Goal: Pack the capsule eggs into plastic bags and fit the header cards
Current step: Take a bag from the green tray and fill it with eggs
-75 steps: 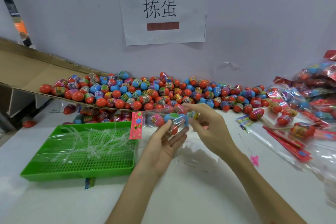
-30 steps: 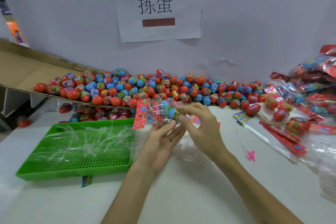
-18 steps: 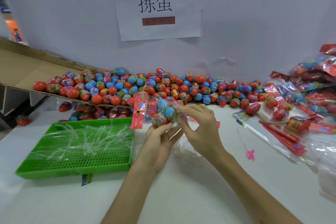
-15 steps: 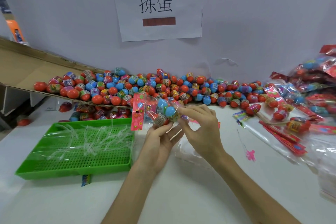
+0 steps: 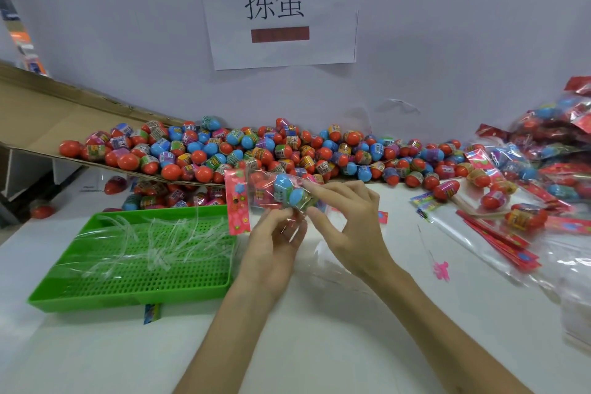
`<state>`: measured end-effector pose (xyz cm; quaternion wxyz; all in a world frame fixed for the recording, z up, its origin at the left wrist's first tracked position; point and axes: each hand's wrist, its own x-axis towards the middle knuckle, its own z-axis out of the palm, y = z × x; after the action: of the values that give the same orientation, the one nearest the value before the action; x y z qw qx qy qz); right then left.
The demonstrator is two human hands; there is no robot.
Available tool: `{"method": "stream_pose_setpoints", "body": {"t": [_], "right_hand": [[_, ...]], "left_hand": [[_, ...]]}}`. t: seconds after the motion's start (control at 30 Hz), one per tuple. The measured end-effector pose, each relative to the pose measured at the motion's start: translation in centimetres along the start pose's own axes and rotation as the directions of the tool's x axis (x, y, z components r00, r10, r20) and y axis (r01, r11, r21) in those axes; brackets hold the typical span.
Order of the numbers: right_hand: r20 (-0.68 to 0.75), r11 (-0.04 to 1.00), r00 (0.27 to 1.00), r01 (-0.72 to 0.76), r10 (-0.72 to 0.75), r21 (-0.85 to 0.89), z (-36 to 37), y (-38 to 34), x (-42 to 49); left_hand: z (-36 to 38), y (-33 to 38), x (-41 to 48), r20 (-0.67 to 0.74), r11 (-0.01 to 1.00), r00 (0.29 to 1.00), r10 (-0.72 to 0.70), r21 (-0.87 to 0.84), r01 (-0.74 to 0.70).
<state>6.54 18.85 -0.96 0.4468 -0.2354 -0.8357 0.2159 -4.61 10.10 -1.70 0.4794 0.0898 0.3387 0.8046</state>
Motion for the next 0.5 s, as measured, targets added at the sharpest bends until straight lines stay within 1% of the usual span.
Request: {"method": "stream_pose_setpoints", "body": {"t": [0.1,0.23,0.37,0.5], "right_hand": [[-0.085,0.999,0.996,0.027,-0.024,0.028,0.3,-0.1,-0.3],[-0.168,0.995,0.985,0.063,-0.049,0.078,0.6,-0.5,-0.6],[-0.248,0.991,0.969,0.017,0.016,0.132,0.4,-0.8,-0.6],[-0.272,0.976,0.96,-0.01,0.071,0.217,-0.1,-1.4,-0.5]], "left_hand": [[-0.1,0.0,0.1,-0.012,0.999,1.0,-0.001,-0.047,0.0],[-0.1,0.0,0.2,-0.039,0.999,0.999,0.018,-0.049,-0.02],[0.2,-0.2,0.1,-0.035,0.997,0.999,-0.006,-0.077,0.004],[0.4,-0.5,-0.3,0.011,0.999,1.0,-0.014,-0.046,0.014]]}}
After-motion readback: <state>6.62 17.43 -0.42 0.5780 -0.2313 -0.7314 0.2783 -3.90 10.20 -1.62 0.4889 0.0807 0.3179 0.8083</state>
